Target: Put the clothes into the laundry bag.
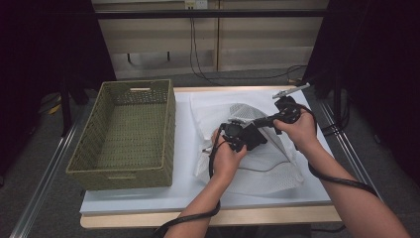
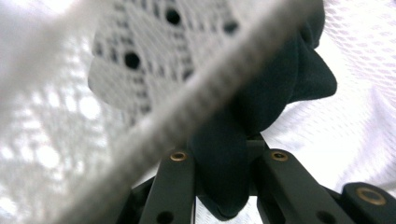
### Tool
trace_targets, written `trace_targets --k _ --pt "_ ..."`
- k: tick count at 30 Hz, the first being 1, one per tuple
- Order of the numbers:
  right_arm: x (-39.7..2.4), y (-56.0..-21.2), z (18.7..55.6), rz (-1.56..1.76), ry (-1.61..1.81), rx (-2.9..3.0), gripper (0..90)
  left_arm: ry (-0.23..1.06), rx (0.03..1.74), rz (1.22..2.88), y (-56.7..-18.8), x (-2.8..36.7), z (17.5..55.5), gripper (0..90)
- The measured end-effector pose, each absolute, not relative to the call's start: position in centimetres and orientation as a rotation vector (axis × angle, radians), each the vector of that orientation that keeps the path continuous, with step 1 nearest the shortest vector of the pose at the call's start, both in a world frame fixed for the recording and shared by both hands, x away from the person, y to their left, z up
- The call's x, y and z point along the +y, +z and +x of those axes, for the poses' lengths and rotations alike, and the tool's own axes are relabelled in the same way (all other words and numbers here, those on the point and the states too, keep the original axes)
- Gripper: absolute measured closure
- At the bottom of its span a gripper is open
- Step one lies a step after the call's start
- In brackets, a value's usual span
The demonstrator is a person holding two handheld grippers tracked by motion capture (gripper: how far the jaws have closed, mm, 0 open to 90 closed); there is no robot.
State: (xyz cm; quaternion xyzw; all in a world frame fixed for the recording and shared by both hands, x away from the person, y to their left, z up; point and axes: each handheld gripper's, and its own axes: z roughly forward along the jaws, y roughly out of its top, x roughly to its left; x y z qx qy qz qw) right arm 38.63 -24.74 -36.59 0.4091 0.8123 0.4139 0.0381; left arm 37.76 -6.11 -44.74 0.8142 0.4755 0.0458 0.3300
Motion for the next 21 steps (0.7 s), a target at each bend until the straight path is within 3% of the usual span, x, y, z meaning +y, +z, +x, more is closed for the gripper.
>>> trace_targets --k 9,16,21 --pt "-24.8 -36.7 38.7 1.266 1.257 2.494 89.8 0.174 1.243 2.095 -44.6 -5.7 38.3 77.1" --pt "-24.4 -37.0 38.7 1.262 1.247 2.504 89.8 0.035 1.223 2.116 -44.5 -5.2 37.6 62.9" --pt "-24.2 -37.0 38.6 1.254 1.241 2.514 89.8 0.022 1.204 2.126 -43.8 -4.8 36.9 55.1"
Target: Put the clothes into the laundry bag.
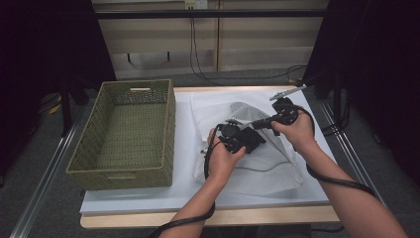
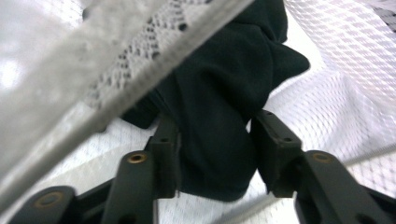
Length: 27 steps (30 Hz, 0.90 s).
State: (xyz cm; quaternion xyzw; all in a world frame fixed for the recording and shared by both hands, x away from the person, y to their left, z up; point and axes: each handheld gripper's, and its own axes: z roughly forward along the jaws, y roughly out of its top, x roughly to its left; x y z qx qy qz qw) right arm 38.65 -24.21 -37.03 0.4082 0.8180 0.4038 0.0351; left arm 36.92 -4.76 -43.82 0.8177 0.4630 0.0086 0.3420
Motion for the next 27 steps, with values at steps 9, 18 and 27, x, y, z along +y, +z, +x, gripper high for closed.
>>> trace_targets --k 9,18,27 --pt "-24.5 -36.9 38.6 1.261 1.236 2.506 89.8 0.002 1.185 2.186 -43.1 -3.9 36.0 52.9" --pt "-24.5 -37.2 38.6 1.257 1.239 2.512 89.8 -0.044 1.205 2.158 -43.9 -4.8 36.2 70.1" --pt "-24.6 -37.3 38.6 1.259 1.242 2.515 89.8 0.012 1.242 2.095 -44.4 -5.7 37.4 78.1"
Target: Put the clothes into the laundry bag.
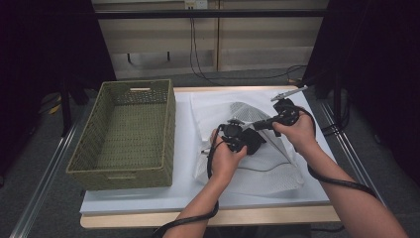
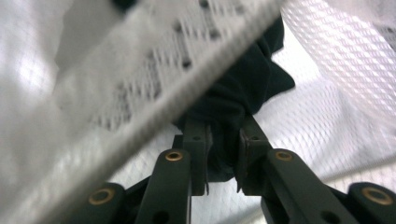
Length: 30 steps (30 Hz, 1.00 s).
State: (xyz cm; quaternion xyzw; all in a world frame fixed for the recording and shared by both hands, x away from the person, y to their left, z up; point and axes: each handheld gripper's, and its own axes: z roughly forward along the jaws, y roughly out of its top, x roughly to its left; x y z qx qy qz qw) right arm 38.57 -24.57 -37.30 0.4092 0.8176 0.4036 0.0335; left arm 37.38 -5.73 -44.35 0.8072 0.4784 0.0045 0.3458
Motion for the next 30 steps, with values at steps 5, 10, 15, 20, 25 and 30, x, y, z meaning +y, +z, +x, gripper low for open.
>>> trace_targets --k 5,10,15,20,25,30 --pt "-24.6 -37.2 38.5 1.252 1.245 2.516 89.8 0.059 1.263 2.046 -44.5 -5.7 37.9 79.2" --pt "-24.5 -37.2 38.5 1.256 1.243 2.516 89.8 0.104 1.294 1.992 -44.5 -5.3 38.9 80.6" --pt "-24.6 -37.2 38.5 1.256 1.248 2.516 89.8 0.146 1.292 1.965 -44.3 -5.2 39.5 81.1" --pt "-24.3 -37.5 38.5 1.250 1.231 2.533 89.8 0.134 1.287 1.983 -44.3 -5.0 39.5 78.8" --pt "-24.2 -37.9 38.5 1.247 1.221 2.547 89.8 0.079 1.271 2.036 -44.1 -4.1 38.5 67.7" --pt "-24.0 -37.9 38.1 1.221 1.214 2.573 89.8 0.063 1.239 2.060 -43.4 -3.0 37.3 61.8"
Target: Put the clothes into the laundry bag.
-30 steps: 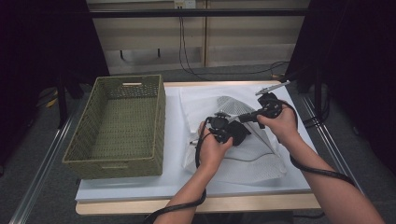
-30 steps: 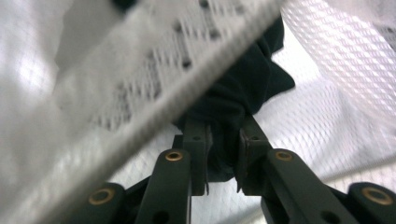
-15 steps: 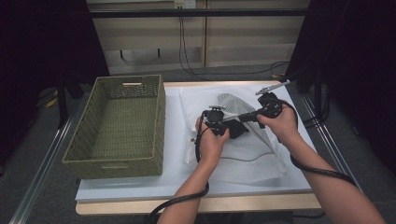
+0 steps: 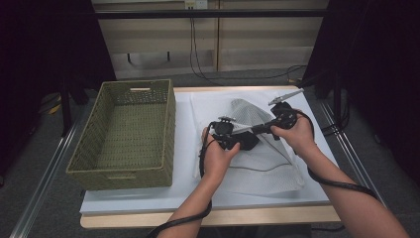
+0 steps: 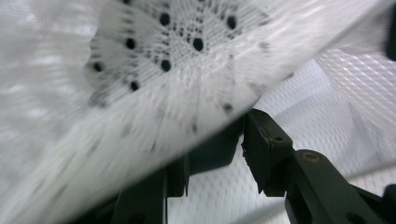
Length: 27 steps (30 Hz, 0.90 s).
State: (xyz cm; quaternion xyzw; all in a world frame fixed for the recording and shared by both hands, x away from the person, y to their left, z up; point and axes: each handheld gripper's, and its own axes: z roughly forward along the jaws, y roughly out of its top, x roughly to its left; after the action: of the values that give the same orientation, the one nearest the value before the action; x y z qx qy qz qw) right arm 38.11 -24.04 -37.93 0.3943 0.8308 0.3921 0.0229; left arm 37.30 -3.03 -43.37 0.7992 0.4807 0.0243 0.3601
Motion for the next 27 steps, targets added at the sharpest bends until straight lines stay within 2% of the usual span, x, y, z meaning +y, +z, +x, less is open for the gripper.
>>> trace_targets --k 13,27 --pt "-23.4 -38.1 37.2 1.175 1.196 2.618 89.6 0.015 1.235 2.093 -43.1 -0.4 35.6 56.9" --pt "-23.1 -39.5 36.2 1.121 1.174 2.646 89.0 0.035 1.269 2.086 -42.8 1.8 34.5 53.6"
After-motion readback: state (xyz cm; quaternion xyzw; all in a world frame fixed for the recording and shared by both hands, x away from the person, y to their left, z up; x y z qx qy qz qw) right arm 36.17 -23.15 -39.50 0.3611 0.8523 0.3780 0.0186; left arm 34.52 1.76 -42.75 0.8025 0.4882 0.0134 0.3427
